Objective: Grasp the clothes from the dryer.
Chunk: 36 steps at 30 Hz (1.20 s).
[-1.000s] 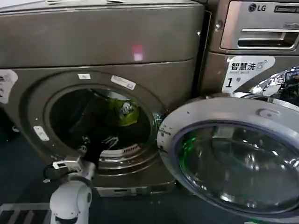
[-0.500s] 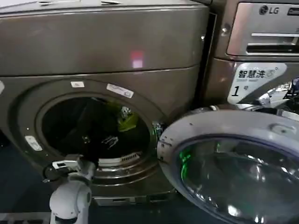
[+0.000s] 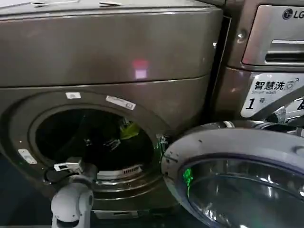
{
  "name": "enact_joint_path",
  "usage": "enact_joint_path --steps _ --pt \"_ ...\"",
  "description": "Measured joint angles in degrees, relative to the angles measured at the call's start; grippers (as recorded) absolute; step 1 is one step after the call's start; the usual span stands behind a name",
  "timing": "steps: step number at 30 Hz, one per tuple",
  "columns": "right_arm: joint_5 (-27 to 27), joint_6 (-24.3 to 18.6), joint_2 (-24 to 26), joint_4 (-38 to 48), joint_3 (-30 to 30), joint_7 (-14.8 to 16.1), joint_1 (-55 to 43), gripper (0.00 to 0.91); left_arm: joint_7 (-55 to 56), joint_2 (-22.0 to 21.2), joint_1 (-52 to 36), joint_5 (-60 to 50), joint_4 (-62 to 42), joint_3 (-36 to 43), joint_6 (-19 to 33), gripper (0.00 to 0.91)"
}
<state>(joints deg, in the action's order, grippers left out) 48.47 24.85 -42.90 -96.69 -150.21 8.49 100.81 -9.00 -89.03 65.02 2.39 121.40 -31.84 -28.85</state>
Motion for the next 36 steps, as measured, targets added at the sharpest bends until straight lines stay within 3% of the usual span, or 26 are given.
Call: enact_joint_path --steps 17,36 --pt "-0.3 -0.1 -0.1 0.0 0.1 0.1 -0.2 0.907 0.0 -0.1 -0.4 -0.1 -0.6 -0.1 0.0 0.907" --pt "-6.0 0.9 0.0 -0.8 -1.6 1.9 1.7 0.907 0.2 1.4 -5.7 0.4 -8.3 0.0 2.9 0.907"
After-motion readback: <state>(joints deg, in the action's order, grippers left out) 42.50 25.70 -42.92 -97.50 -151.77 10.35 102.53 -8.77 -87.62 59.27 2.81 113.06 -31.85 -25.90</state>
